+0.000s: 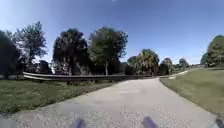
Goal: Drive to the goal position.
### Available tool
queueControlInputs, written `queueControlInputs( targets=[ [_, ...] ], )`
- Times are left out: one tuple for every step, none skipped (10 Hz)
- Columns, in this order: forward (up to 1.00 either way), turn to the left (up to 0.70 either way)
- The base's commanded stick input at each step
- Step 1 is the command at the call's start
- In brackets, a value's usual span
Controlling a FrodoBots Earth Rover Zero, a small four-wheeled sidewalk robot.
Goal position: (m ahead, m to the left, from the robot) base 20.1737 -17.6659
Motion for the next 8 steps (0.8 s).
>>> queueControlInputs(
  targets=[
    [0.70,0.00],
    [0.70,0.00],
    [0.70,0.00],
    [0.70,0.00],
    [0.70,0.00],
    [0.70,0.00],
    [0.70,0.00],
    [0.70,0.00]
  ],
)
